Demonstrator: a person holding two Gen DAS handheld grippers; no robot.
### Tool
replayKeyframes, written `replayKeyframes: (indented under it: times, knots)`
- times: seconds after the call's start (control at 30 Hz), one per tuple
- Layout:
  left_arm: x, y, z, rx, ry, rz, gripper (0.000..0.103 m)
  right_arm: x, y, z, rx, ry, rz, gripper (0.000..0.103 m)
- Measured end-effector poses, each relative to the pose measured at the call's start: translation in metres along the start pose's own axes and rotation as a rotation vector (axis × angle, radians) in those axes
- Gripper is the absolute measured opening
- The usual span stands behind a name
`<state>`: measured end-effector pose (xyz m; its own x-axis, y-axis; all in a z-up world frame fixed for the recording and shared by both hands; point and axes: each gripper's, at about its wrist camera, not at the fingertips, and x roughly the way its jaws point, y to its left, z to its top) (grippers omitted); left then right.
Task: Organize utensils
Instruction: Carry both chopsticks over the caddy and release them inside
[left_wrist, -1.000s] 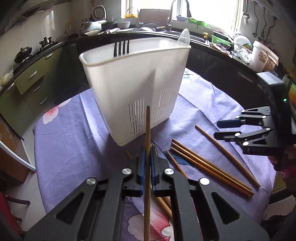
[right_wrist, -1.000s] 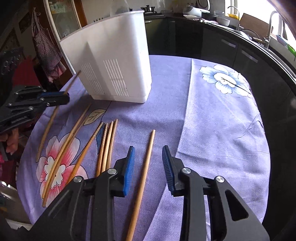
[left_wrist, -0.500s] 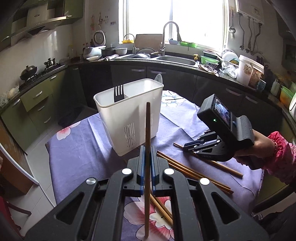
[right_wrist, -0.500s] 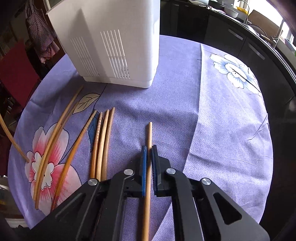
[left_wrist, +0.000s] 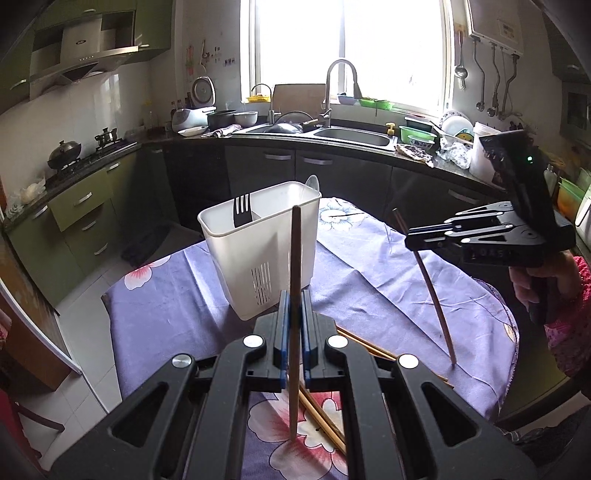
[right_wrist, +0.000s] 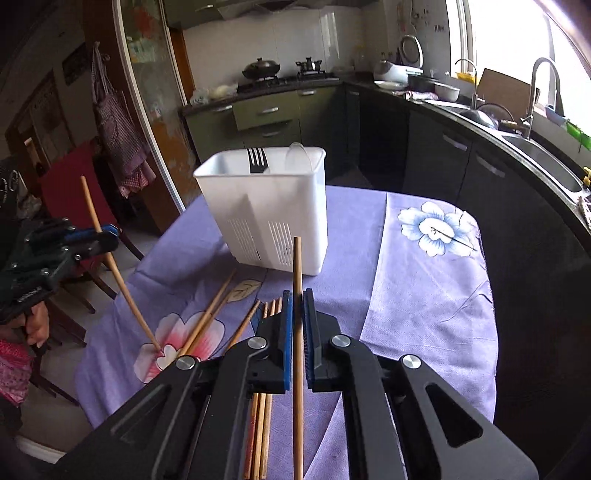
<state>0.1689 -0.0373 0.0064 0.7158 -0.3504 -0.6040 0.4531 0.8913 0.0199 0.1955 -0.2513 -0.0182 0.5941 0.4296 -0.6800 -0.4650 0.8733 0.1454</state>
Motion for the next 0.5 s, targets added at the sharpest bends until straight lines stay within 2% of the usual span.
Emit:
replayKeyframes:
  times: [0.27, 0.5]
  knots:
    - [-0.004, -0.004, 0.004, 0.007, -0.004, -0.007, 0.005, -0.037, 0.016, -0.003, -0.023, -0.068, 0.023, 0.006]
    - [-0.014, -0.005, 0.015, 0.008, -0.029, -0.010, 0.005, -0.061, 0.027, 0.009, -0.042, -0.133, 0.040, 0.006]
